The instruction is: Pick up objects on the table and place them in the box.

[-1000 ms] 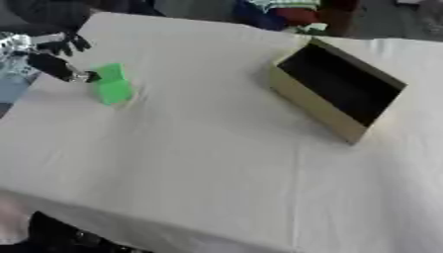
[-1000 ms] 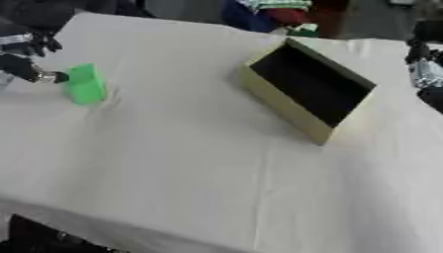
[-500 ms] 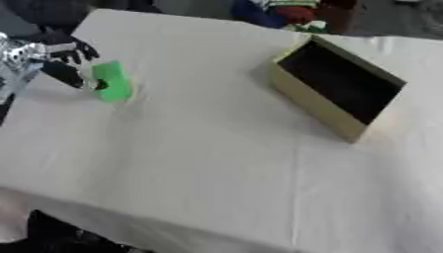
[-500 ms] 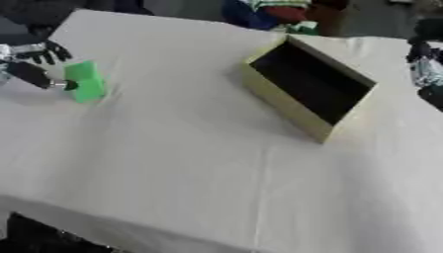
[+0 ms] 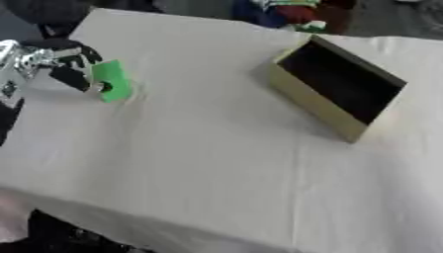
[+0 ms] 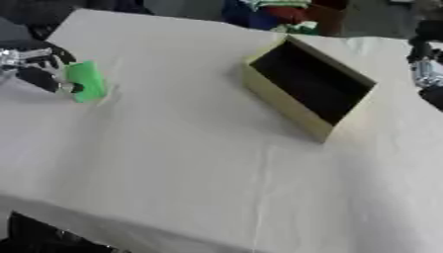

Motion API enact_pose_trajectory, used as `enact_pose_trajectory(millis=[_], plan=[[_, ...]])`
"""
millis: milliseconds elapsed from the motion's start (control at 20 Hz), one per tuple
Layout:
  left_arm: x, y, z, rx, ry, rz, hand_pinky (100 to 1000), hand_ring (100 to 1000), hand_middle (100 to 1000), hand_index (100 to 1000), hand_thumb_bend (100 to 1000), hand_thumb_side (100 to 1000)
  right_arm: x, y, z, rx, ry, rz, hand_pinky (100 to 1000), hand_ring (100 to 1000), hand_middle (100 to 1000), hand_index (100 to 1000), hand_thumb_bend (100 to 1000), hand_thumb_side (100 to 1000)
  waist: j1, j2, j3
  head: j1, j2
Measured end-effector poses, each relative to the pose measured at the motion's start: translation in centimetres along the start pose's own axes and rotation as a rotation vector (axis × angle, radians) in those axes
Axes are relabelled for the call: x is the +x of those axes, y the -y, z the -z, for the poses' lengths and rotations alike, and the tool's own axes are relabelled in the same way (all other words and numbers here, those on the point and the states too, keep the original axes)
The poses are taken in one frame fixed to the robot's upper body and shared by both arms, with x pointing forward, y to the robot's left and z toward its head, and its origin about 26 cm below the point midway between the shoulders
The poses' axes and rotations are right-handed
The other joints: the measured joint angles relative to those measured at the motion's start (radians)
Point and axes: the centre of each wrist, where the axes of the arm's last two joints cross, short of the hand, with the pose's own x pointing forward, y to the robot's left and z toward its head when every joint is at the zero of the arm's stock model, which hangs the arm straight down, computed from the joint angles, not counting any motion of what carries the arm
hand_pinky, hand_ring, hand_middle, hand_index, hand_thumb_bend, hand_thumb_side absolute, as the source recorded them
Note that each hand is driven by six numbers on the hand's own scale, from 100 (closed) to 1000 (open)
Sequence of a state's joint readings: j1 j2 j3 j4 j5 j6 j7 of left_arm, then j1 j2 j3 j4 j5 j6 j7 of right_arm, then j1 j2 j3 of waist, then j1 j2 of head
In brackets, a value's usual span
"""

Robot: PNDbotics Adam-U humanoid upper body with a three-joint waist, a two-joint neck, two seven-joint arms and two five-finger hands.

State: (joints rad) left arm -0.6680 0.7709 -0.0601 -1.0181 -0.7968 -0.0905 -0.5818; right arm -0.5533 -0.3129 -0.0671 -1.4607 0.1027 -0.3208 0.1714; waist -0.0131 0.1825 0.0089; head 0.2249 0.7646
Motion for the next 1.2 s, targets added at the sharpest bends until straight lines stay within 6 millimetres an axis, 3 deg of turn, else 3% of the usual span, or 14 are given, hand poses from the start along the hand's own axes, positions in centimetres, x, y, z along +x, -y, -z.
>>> enact_pose_trajectory(millis=[300, 500, 650, 850, 1050, 1200], plan=[[0.1, 0.4, 0.3, -0.019, -0.003, 0.005, 753, 717, 726, 833, 436, 559, 0.0, 0.0, 0.0, 0.0, 0.0, 0.0, 633, 857, 599, 791, 100, 401, 0.001, 0.0, 0.001, 0.001, 0.0], [0.2, 0.3, 0.3, -0.007, -0.01, 0.021, 674, 578, 569, 693, 213, 259, 0.0, 0.0, 0.0, 0.0, 0.0, 0.0, 633, 857, 599, 791, 100, 400, 0.003, 0.0, 0.001, 0.001, 0.0], [0.5, -0.3, 0.1, 0.039, -0.012, 0.034, 658, 544, 533, 661, 137, 188, 0.0, 0.0, 0.0, 0.001, 0.0, 0.0, 634, 857, 599, 791, 100, 400, 0.002, 0.0, 0.004, 0.001, 0.0], [1.7, -2.3, -0.4, 0.152, 0.027, 0.043, 650, 539, 518, 650, 100, 158, 0.0, 0.0, 0.0, 0.001, -0.001, 0.0, 634, 857, 599, 791, 100, 399, 0.002, 0.0, 0.005, 0.0, 0.0], [4.0, -5.6, -1.4, 0.291, 0.106, 0.053, 648, 538, 515, 648, 100, 160, 0.0, 0.0, 0.0, 0.004, 0.002, 0.0, 634, 857, 599, 791, 100, 399, 0.003, -0.005, 0.006, -0.001, 0.0], [5.6, -7.0, -1.5, 0.344, 0.158, 0.059, 649, 540, 513, 651, 100, 173, 0.0, -0.1, 0.0, 0.008, 0.002, 0.0, 634, 857, 599, 791, 100, 398, 0.002, -0.008, 0.004, -0.001, 0.0]])
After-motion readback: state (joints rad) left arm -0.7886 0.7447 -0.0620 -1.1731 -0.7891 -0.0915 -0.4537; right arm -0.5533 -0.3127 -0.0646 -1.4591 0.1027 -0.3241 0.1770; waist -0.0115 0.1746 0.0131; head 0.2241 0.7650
